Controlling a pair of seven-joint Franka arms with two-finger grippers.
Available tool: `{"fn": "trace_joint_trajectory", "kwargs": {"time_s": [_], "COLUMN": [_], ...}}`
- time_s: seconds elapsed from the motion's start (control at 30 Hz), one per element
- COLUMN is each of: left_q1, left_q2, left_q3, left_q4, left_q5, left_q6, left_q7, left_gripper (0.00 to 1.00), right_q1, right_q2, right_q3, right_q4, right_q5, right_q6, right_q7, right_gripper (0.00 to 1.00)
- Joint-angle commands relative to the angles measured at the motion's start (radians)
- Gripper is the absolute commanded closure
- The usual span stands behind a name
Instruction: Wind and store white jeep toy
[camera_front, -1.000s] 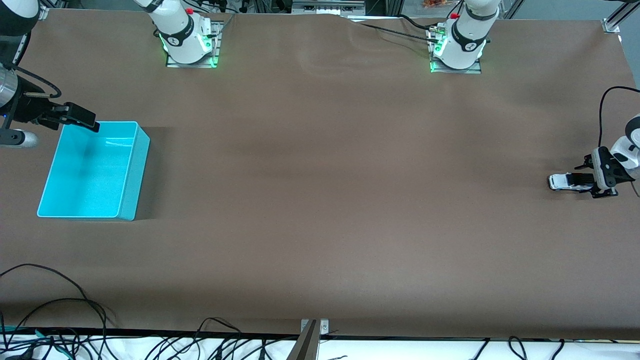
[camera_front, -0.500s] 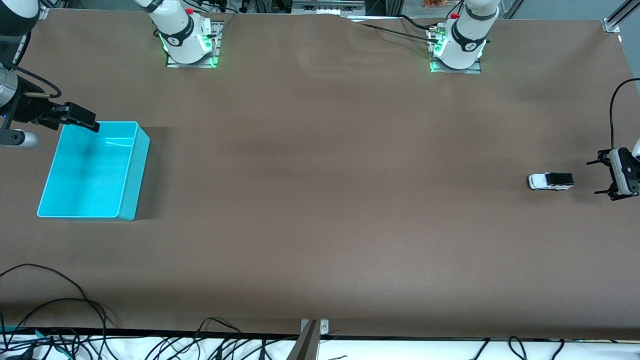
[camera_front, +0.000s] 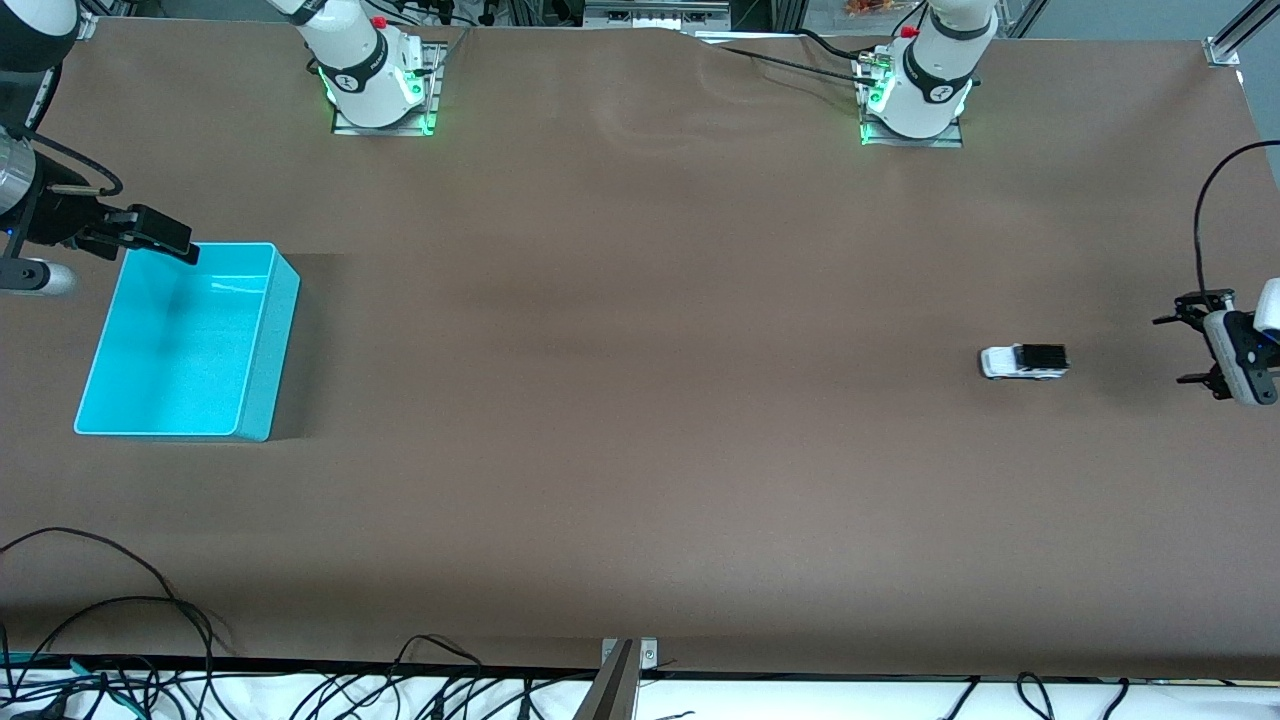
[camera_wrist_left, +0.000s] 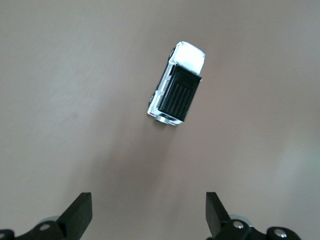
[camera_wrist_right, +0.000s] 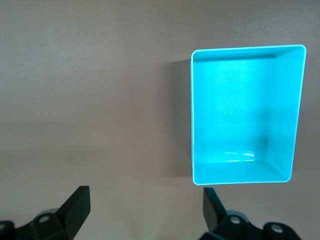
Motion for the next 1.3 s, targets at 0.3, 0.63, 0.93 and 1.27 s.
{"fn": "trace_joint_trajectory", "kwargs": {"time_s": [0.3, 0.63, 0.93, 1.27], "left_q1": [-0.208, -0.227, -0.237, -0.341], "left_q2": [-0.021, -0.088, -0.145, -0.220], "left_q3": [0.001, -0.131, -0.229, -0.227], "left_q4": [0.173, 0.189, 0.189, 0.177], "left_q5": [0.004, 0.018, 0.032, 0.099], "left_q6": [-0.318, -0.408, -0.433, -0.427], "left_q7": [-0.470, -0.805, -1.076, -1.300], "left_gripper": [0.00, 0.00, 0.00, 0.00], "right_q1": [-0.002, -0.002, -0.002, -0.002], "right_q2": [-0.014, -0.014, -0.014, -0.011], "right_q3": [0.000, 0.000, 0.000, 0.000], "right_q4": [-0.011, -0.013, -0.011, -0.007], "right_q5": [-0.008, -0.008, -0.008, -0.008], "right_q6": [-0.004, -0.004, -0.003, 0.002], "right_q7": [-0.001, -0.001, -0.001, -0.016], "right_gripper": [0.00, 0.00, 0.00, 0.00]}}
